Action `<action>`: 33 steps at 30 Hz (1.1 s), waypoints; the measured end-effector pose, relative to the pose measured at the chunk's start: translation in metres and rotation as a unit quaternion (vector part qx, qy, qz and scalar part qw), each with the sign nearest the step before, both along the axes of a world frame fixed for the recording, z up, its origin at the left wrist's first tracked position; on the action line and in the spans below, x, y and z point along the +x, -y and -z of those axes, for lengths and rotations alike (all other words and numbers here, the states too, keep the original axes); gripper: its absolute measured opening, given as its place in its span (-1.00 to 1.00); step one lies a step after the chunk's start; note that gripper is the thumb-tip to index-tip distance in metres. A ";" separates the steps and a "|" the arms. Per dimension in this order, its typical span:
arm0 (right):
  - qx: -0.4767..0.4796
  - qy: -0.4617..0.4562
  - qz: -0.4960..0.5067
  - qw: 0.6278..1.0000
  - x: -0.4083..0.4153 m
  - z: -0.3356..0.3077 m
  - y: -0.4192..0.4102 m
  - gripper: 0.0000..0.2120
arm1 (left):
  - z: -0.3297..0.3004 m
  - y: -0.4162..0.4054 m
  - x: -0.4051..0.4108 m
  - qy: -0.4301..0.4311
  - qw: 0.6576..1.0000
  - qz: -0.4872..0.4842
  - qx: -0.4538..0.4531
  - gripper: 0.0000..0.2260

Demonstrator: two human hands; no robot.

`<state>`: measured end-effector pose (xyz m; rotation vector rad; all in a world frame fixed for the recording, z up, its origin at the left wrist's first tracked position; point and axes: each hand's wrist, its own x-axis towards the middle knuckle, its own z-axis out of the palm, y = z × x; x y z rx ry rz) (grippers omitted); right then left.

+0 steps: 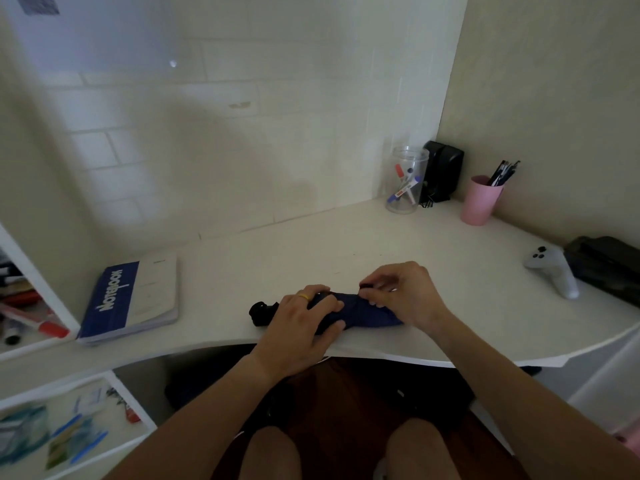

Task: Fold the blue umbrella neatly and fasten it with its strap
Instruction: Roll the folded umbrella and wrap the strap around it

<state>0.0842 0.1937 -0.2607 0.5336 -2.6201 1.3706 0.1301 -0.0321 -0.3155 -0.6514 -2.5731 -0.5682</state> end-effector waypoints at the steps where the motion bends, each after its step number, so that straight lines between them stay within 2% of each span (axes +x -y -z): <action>1: 0.005 0.018 0.001 1.000 -0.002 -0.003 0.000 -0.89 | -0.001 0.001 0.000 0.003 1.000 0.004 -0.002 -0.75; 5: 0.008 0.099 -0.028 0.995 -0.012 -0.011 -0.004 -0.93 | -0.006 0.000 -0.002 0.016 1.000 0.014 0.009 -0.83; 12: 0.165 0.069 -0.035 0.983 -0.020 -0.015 0.002 -0.91 | -0.011 0.002 -0.003 0.045 0.998 0.031 0.044 -0.83; 15: 0.177 0.147 -0.060 0.971 -0.025 -0.019 -0.003 -0.75 | -0.010 0.003 -0.002 0.044 0.997 0.041 0.039 -0.82; 19: 0.166 0.226 -0.103 0.954 -0.025 -0.016 -0.009 -0.75 | -0.008 0.003 0.000 0.040 0.998 0.038 0.028 -0.82; 23: 0.130 0.188 -0.110 0.967 -0.022 -0.009 -0.011 -0.81 | -0.022 -0.009 0.003 0.057 0.998 0.001 -0.021 -0.67; 27: 0.125 0.136 -0.109 0.977 -0.017 -0.004 -0.013 -0.82 | -0.042 -0.036 -0.004 0.075 0.977 -0.097 -0.172 -0.21; 28: 0.133 0.115 -0.108 0.978 -0.014 -0.002 -0.012 -0.81 | -0.043 -0.045 -0.008 0.072 0.971 -0.105 -0.203 -0.20; 30: 0.139 0.073 -0.086 0.984 -0.007 0.002 -0.008 -0.75 | -0.040 -0.059 -0.016 0.076 0.965 -0.109 -0.226 -0.35; 32: 0.121 0.015 -0.036 0.992 0.000 0.007 -0.005 -0.72 | -0.039 -0.066 -0.022 0.059 0.968 -0.118 -0.214 -0.50; 33: 0.104 -0.043 -0.002 0.994 0.005 0.010 -0.004 -0.72 | -0.040 -0.066 -0.024 0.047 0.971 -0.129 -0.197 -0.55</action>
